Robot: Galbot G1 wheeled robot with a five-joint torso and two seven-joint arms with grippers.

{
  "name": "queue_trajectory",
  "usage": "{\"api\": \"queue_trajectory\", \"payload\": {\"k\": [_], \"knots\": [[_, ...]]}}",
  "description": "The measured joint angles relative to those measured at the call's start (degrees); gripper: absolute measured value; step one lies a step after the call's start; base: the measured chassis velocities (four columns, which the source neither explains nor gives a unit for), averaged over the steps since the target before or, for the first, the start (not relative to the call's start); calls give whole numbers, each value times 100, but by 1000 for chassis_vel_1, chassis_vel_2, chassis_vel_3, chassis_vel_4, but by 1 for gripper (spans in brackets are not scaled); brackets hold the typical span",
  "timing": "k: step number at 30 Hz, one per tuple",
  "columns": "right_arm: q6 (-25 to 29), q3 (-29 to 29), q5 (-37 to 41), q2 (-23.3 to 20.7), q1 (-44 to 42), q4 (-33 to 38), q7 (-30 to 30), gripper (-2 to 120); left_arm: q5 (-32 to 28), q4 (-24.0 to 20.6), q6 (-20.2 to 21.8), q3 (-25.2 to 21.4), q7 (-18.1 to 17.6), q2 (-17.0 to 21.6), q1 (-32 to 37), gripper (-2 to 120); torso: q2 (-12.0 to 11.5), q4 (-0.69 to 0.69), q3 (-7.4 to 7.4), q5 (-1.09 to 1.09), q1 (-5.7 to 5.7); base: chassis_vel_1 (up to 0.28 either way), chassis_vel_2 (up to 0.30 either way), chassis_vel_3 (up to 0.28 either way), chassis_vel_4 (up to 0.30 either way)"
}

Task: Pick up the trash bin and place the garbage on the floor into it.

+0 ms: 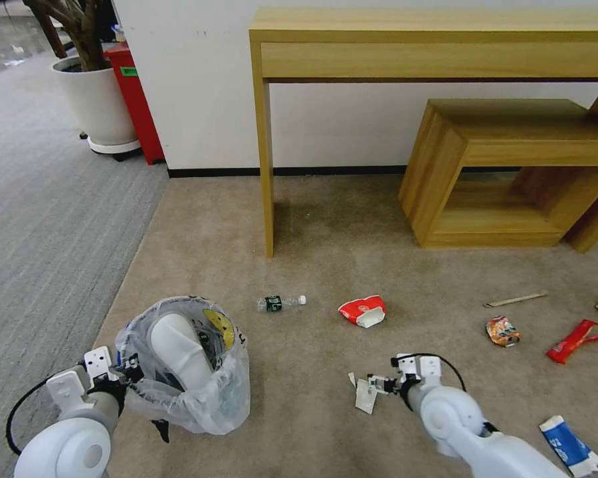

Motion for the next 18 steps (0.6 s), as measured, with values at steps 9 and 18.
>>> {"api": "queue_trajectory", "payload": {"k": [9, 18], "knots": [[311, -237, -442, 177, -13, -535, -33, 100, -5, 129, -25, 54, 1, -10, -97, 1, 0, -1, 0, 0, 0, 0, 0, 0, 0], [520, -528, -664, 295, 105, -796, -118, 100, -20, 140, -36, 59, 2, 5, -120, 1, 0, 0, 0, 0, 0, 0, 0, 0, 0]]}}
